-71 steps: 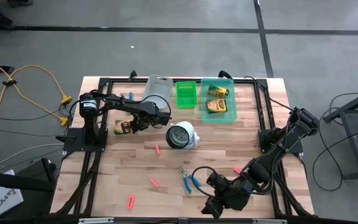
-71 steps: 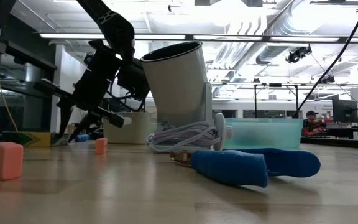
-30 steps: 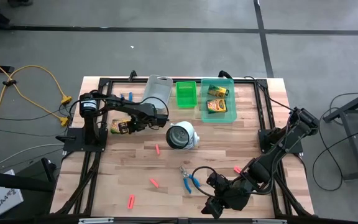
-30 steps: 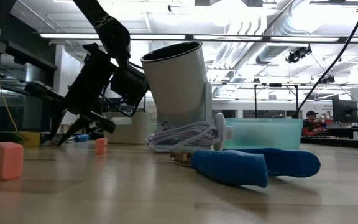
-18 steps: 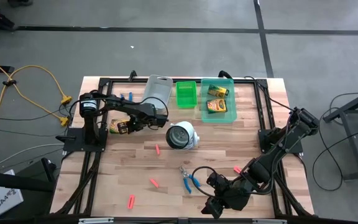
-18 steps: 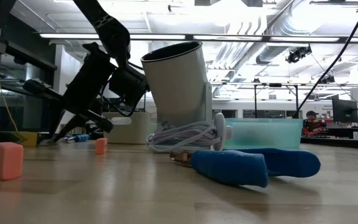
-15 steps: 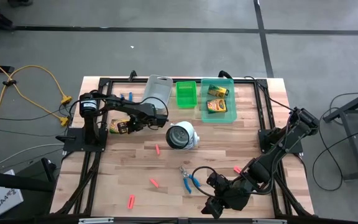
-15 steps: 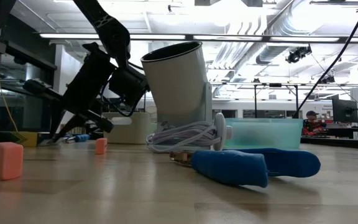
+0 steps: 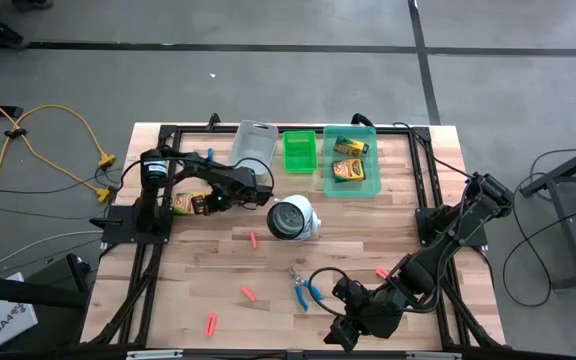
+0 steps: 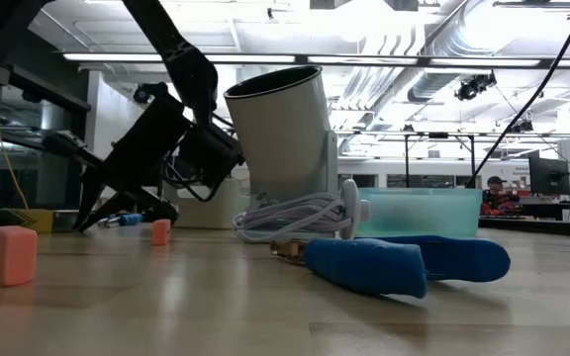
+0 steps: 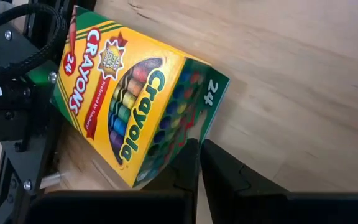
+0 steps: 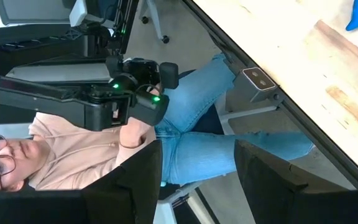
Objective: Pick & Place School Supplies
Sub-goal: Put the yellow crayon box into the blue bin
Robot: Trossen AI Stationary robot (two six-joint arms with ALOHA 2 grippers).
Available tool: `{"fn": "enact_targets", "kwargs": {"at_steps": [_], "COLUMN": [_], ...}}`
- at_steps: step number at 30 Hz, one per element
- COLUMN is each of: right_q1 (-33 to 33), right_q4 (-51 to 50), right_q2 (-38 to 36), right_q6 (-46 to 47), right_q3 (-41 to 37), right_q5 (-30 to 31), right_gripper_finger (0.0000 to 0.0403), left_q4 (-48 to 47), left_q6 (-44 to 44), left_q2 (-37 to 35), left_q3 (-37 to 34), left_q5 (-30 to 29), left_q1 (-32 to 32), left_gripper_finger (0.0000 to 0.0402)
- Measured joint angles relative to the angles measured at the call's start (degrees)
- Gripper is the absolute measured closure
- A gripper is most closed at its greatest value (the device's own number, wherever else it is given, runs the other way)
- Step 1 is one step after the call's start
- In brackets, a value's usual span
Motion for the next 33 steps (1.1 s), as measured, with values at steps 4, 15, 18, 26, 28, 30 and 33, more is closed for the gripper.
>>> {"fn": "enact_targets", "kwargs": {"at_steps": [4, 15, 18, 26, 28, 30, 33], "right_q1": [0.0, 0.0, 0.0, 0.0, 0.0, 0.0, 0.0], "right_q4": [0.0, 0.0, 0.0, 0.0, 0.0, 0.0, 0.0], "right_q2": [0.0, 0.0, 0.0, 0.0, 0.0, 0.0, 0.0], "right_q6": [0.0, 0.0, 0.0, 0.0, 0.0, 0.0, 0.0], "right_q3": [0.0, 0.0, 0.0, 0.0, 0.0, 0.0, 0.0], "right_q5": [0.0, 0.0, 0.0, 0.0, 0.0, -0.1, 0.0], "right_gripper_finger": [0.0214, 0.0214, 0.0214, 0.0214, 0.0214, 0.0214, 0.0214], "left_q4": [0.0, -1.6, -2.3, -4.9, -6.2, -7.7, -9.6], "left_q6": [-0.1, -1.7, -2.1, -2.9, -3.1, -3.3, -4.1], "left_q2": [-0.2, -0.1, -0.1, -0.2, -0.3, -0.3, -0.5], "left_q3": [0.0, 1.2, 1.9, 4.0, 4.7, 5.7, 7.1], "left_q5": [-0.1, -0.7, -1.3, -1.5, -1.5, -1.8, -2.5], "left_q1": [0.0, -0.3, -0.9, -1.7, -1.7, -1.7, -2.1], "left_gripper_finger": [0.0385, 0.04, 0.0401, 0.0401, 0.0401, 0.0401, 0.0401]}}
